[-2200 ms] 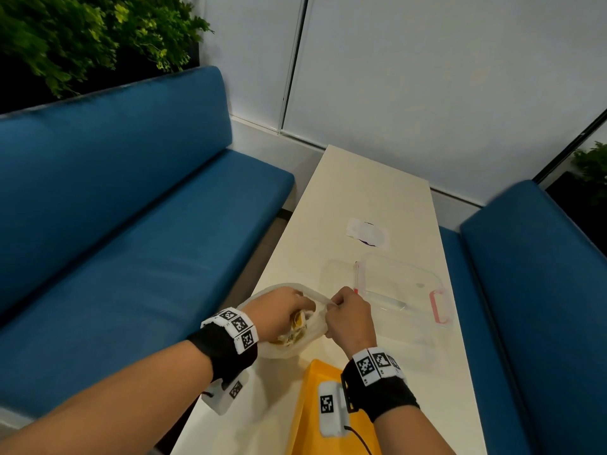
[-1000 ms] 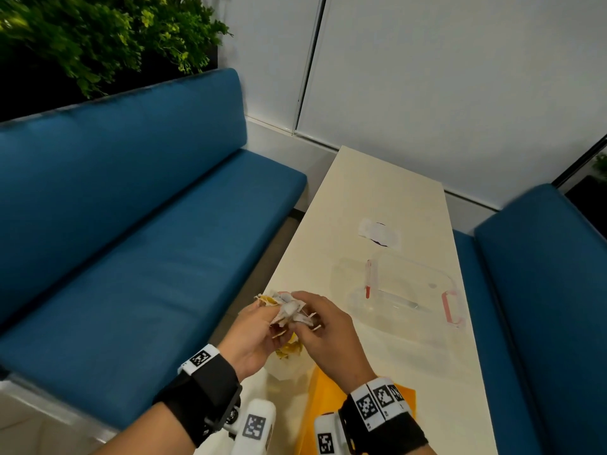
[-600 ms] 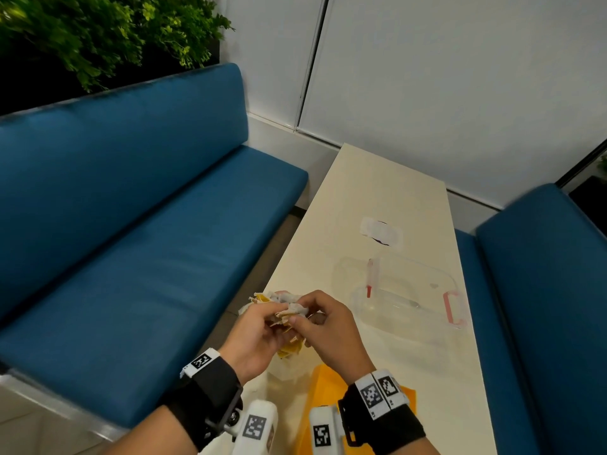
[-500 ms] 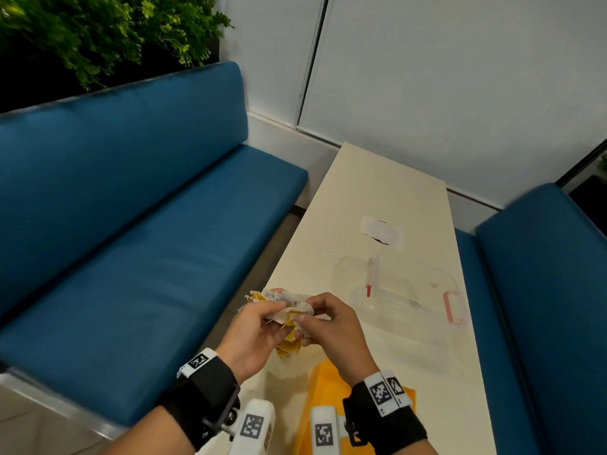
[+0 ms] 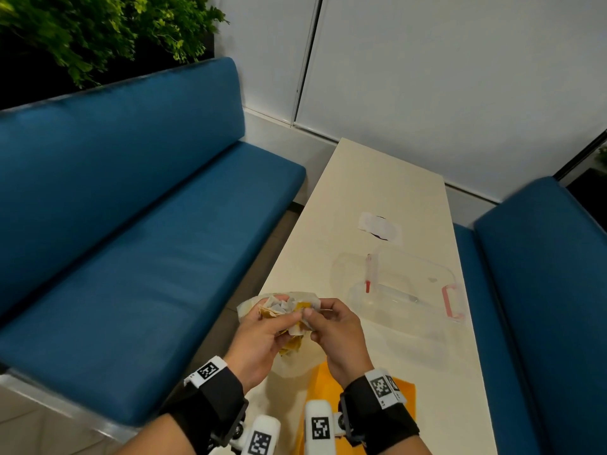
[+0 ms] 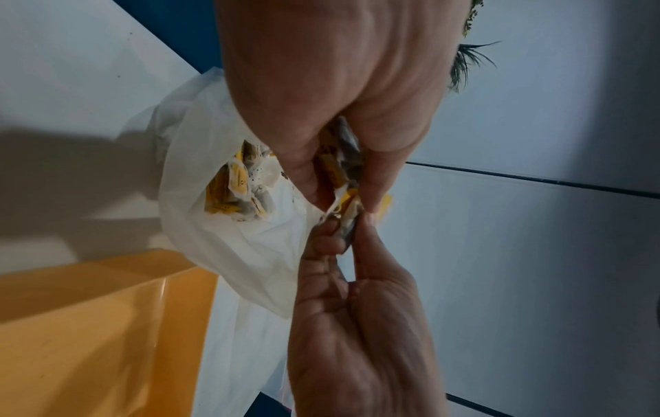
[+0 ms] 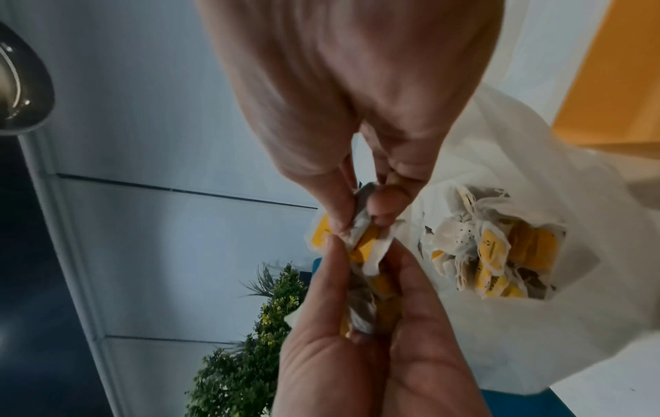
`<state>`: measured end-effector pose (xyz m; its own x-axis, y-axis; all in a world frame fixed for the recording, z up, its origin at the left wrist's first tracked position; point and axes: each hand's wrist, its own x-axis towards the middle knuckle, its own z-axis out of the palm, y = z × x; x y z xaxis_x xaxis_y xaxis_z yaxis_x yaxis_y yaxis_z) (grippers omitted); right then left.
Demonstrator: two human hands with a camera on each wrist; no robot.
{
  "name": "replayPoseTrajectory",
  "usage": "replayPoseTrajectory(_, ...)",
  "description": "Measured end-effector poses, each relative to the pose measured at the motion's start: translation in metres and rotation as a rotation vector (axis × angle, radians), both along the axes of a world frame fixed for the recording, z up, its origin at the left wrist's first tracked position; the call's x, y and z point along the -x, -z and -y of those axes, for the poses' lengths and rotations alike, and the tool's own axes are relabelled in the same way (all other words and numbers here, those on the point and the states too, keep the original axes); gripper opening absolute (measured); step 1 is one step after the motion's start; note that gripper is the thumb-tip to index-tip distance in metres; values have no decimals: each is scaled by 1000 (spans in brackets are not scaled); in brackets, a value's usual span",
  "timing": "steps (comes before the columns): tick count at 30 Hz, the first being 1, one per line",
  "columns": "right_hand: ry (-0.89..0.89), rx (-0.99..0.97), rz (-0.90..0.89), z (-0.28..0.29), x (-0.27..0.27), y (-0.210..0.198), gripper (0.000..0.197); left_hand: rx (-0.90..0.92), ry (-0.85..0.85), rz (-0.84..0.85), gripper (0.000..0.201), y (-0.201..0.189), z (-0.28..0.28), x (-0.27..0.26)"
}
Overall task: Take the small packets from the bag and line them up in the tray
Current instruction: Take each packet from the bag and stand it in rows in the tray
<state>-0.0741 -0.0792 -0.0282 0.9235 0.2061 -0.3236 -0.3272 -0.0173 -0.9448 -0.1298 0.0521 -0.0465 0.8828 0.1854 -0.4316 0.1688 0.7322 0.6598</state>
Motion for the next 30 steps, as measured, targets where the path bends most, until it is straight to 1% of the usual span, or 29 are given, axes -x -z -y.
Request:
replayPoseTrajectory(3,30,10,3,-5,1,2,13,-10,-1,17,58,6,2,0)
replayPoseTrajectory(5,42,56,10,-7,2,2,15,-40,-3,18,57,10,3,-1)
replayPoseTrajectory(9,-7,270,102,-4,-1,0,18,-115,11,39,56,12,-3,-3)
replayPoseTrajectory(11,-100,419,196,-1,-3,-5,22,-143,30,36,55,10,-8,-4)
replayPoseTrajectory(13,-180,546,338,2,-6,-14,29,-172,54,22,53,6,-13,-4)
replayPoseTrajectory(15,-255,596,504,4,-9,-24,36,-210,90,8,51,4,-17,-4)
replayPoseTrajectory(17,-365,634,604,5,-15,-32,34,-243,128,2,54,3,-19,-4)
replayPoseTrajectory(20,-475,690,625,1,-19,-37,19,-280,170,10,54,2,-20,-4)
replayPoseTrajectory(23,-463,743,635,1,-20,-39,10,-268,163,-1,59,5,-21,-2)
replayPoseTrajectory(24,-454,747,633,1,-20,-39,11,-261,160,-6,60,6,-22,-1)
replayPoseTrajectory(26,-444,743,623,3,-19,-39,12,-260,157,-10,56,6,-24,1)
replayPoseTrajectory(30,-453,740,628,7,-18,-41,26,-263,148,-6,50,5,-28,5)
